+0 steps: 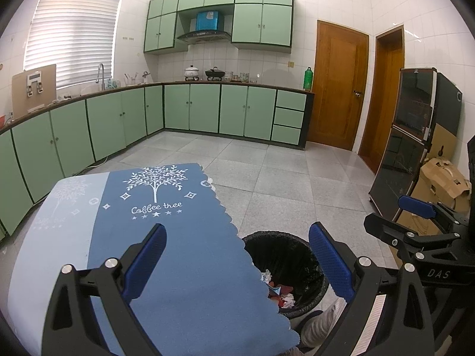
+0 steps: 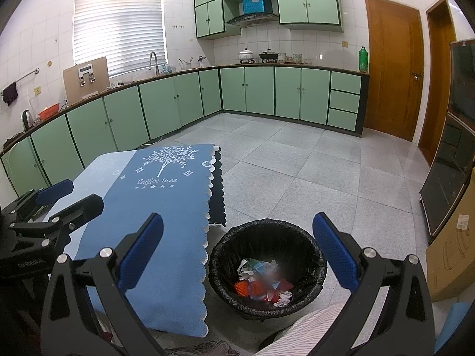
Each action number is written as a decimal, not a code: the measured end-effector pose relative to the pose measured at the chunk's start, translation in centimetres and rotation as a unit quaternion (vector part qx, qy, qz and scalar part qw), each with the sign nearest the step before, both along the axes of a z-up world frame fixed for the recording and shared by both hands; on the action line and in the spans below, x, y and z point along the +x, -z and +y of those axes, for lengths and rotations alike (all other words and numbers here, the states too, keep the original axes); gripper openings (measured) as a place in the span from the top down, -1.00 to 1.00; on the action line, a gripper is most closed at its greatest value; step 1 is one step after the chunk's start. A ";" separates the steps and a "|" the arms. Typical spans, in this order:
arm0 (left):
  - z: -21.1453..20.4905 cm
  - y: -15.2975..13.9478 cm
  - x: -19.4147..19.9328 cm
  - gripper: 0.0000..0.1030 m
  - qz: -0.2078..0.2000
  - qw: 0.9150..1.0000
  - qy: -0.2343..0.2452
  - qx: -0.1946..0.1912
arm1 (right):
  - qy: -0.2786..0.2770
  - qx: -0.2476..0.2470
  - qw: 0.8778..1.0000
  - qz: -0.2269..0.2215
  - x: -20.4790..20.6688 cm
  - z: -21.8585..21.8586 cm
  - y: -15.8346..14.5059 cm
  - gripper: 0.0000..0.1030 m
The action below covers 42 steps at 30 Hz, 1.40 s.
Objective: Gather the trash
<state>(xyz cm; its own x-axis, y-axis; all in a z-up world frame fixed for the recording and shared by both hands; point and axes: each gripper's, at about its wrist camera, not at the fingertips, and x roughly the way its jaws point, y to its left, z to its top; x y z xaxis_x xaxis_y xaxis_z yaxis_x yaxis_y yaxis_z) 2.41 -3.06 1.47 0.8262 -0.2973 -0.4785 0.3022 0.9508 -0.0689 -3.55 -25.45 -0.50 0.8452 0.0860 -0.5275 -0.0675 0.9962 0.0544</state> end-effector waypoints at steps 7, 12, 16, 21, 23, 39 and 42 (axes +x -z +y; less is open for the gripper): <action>0.0 0.0 -0.3 -0.84 -0.001 1.000 -0.001 0.000 | 0.000 0.000 1.000 0.000 0.0 0.0 0.1 -0.90; 0.0 -0.1 -0.2 -0.84 0.000 1.000 -0.001 0.000 | 0.000 0.000 1.000 0.001 0.0 0.0 0.1 -0.90; 0.0 -0.1 -0.2 -0.84 0.000 1.000 -0.001 0.000 | 0.000 0.000 1.000 0.001 0.0 0.1 0.2 -0.90; 0.0 0.0 -0.2 -0.84 0.002 1.000 -0.001 0.001 | 0.000 0.001 1.000 0.003 0.1 0.1 0.4 -0.90; -0.1 0.0 -0.3 -0.84 0.002 1.000 -0.001 0.001 | 0.000 0.000 1.000 0.003 0.1 0.1 0.5 -0.90; -0.2 0.3 0.0 -0.84 0.010 1.000 0.003 -0.001 | 0.001 0.000 1.000 0.006 0.2 -0.2 1.0 -0.90; -0.2 0.3 0.1 -0.84 0.011 1.000 0.001 -0.002 | 0.002 0.000 1.000 0.007 0.2 -0.3 1.2 -0.90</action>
